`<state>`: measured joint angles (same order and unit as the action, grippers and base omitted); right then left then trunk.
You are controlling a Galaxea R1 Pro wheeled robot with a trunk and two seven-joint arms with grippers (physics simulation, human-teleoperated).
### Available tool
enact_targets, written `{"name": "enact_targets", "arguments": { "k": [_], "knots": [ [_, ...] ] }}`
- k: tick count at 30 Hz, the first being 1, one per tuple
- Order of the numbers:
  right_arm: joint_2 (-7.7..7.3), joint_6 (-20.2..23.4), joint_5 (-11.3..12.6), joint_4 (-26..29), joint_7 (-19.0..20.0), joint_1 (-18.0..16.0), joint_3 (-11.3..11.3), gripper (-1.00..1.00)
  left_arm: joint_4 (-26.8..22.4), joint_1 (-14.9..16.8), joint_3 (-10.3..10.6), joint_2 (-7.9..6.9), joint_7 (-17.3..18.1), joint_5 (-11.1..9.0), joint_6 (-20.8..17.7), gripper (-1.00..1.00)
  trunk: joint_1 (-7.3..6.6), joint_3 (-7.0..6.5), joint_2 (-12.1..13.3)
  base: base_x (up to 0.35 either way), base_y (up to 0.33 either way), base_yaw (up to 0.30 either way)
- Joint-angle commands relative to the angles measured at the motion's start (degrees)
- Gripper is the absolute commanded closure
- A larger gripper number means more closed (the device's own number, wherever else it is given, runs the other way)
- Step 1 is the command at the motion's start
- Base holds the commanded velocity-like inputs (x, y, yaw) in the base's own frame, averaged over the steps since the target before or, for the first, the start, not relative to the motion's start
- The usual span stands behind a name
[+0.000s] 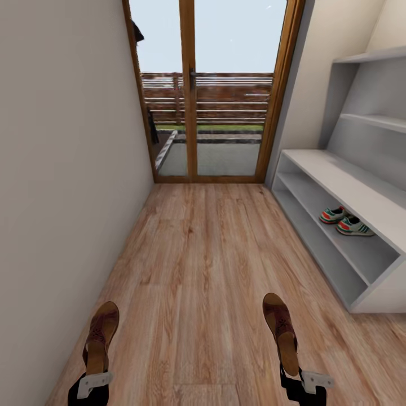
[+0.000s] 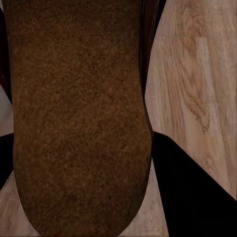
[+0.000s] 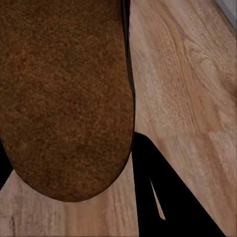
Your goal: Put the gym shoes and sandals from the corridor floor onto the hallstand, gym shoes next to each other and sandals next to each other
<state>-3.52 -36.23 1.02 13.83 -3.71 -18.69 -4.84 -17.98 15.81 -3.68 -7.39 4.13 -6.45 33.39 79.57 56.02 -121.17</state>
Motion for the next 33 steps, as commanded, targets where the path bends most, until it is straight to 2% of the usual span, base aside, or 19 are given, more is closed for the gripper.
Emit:
{"name": "enact_targets", "arguments": {
  "k": [1, 33],
  "knots": [
    [0.01, -0.2, 0.3, 0.0, 0.1, 0.0, -0.1, 1.00, 0.0, 0.0, -0.1, 0.01, 0.4, -0.4, 0.1, 1.00, 0.03, 0.04, 0.0, 0.337, 0.076, 0.000],
    [0.01, -0.2, 0.3, -0.1, 0.1, 0.0, -0.1, 1.00, 0.1, 0.0, -0.1, 0.01, 0.4, -0.4, 0.1, 1.00, 0.03, 0.04, 0.0, 0.337, 0.012, 0.000]
  ]
}}
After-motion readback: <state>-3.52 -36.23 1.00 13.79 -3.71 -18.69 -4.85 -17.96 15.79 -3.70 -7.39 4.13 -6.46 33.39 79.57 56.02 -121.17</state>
